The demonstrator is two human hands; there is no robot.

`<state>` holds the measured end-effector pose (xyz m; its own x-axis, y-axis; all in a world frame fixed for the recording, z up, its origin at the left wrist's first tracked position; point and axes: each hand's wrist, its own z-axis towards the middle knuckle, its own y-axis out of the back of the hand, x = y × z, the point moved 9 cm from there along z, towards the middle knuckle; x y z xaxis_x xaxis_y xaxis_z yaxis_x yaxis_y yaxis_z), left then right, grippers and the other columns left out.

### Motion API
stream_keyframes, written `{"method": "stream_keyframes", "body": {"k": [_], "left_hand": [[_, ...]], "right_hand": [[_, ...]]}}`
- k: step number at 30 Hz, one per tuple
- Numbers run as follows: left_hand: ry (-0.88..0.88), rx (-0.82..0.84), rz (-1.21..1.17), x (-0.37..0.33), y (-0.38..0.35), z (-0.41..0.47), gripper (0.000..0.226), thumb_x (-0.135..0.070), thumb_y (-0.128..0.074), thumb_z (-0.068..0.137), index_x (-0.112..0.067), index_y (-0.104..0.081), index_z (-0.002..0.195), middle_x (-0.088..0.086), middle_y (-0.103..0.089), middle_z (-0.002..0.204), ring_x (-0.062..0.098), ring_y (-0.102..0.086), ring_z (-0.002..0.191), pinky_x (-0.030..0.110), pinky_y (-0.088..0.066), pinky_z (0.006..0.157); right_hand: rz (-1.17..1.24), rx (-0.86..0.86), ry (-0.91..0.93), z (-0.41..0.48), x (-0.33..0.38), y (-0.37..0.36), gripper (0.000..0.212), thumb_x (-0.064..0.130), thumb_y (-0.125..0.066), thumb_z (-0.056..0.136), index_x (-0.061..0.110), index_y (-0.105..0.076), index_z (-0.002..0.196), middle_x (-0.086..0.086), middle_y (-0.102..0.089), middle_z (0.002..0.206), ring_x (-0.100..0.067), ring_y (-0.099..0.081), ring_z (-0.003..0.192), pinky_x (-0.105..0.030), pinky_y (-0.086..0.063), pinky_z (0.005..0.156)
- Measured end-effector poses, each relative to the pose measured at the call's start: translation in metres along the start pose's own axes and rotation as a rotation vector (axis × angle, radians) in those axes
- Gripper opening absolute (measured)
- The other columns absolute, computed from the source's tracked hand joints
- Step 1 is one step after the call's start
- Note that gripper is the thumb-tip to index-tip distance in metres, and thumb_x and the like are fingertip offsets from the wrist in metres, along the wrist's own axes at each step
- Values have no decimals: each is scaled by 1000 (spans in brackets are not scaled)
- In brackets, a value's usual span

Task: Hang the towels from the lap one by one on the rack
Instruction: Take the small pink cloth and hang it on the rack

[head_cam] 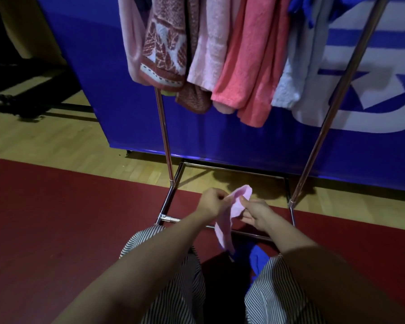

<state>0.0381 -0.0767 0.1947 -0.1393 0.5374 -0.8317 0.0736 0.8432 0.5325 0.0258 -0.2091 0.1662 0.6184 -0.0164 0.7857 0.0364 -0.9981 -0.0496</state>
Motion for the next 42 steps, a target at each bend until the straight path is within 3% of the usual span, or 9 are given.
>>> {"method": "stream_keyframes", "body": {"k": [6, 13, 19, 22, 24, 28, 31, 37, 42], "left_hand": [[18, 97, -70, 1, -13, -9, 31, -35, -65, 85, -6, -73, 79, 5, -64, 66, 4, -51, 58, 18, -38, 53], [63, 135, 117, 17, -10, -8, 20, -20, -69, 83, 0, -72, 87, 6, -61, 65, 2, -42, 53, 7, -30, 40], [32, 204, 221, 17, -3, -9, 20, -10, -62, 88, 3, -70, 100, 21, -70, 100, 7, -51, 66, 3, -31, 42], [3, 268, 237, 18, -3, -9, 20, -6, -66, 83, 0, -71, 102, 14, -71, 93, -7, -49, 53, 0, -34, 47], [-19, 319, 228, 18, -5, -11, 22, -1, -68, 79, 0, -72, 100, 9, -69, 79, -6, -54, 55, 12, -44, 60], [-44, 389, 165, 11, -7, -15, 29, 10, -65, 76, 4, -69, 104, -1, -65, 71, 0, -56, 58, 22, -48, 65], [-44, 419, 138, 5, -5, -18, 30, 9, -65, 78, 3, -67, 108, -1, -64, 75, -4, -57, 58, 13, -48, 59], [-31, 104, 83, 7, 29, -2, 14, -4, -70, 80, 6, -71, 90, 7, -62, 70, 13, -54, 64, 30, -50, 69], [-220, -146, -12, -19, 59, -6, 10, -5, -66, 82, 1, -73, 85, 9, -68, 78, 10, -56, 73, 17, -42, 61]], "right_hand": [[43, 22, -82, 4, -7, -17, 30, 34, -30, 101, 14, -52, 93, -14, -61, 101, -23, -62, 82, -31, -48, 72], [5, 256, -194, 0, -14, -33, 88, 61, -2, 93, -9, -25, 142, -25, -37, 145, -33, -39, 134, -40, -30, 110], [-800, 92, -24, -4, -9, 0, 41, 44, -52, 91, 5, -61, 96, -9, -62, 79, -15, -60, 69, -25, -47, 61], [-1068, 77, 195, 2, 2, 3, 89, 30, -77, 73, 21, -23, 144, -15, -26, 147, -30, -27, 137, -44, -33, 109], [-1236, 137, 335, -2, 6, -5, 108, 29, -77, 72, 36, 0, 148, -1, 3, 158, -25, 4, 146, -47, -8, 117], [-1360, 188, 435, 3, 3, -7, 63, 31, -63, 84, 35, -36, 140, 9, -27, 153, -19, -5, 145, -44, -5, 115], [-1257, 130, 443, 6, 10, -1, 17, 25, -60, 87, 21, -67, 103, 2, -62, 104, -19, -50, 114, -31, -35, 95], [-787, -48, 562, -5, 43, 17, 12, 7, -67, 82, -2, -65, 75, -5, -54, 62, -1, -47, 57, -14, -31, 51], [-513, -247, 785, -27, 75, 29, 13, 11, -68, 83, 1, -72, 89, -2, -66, 75, -5, -55, 69, -23, -42, 67]]}}
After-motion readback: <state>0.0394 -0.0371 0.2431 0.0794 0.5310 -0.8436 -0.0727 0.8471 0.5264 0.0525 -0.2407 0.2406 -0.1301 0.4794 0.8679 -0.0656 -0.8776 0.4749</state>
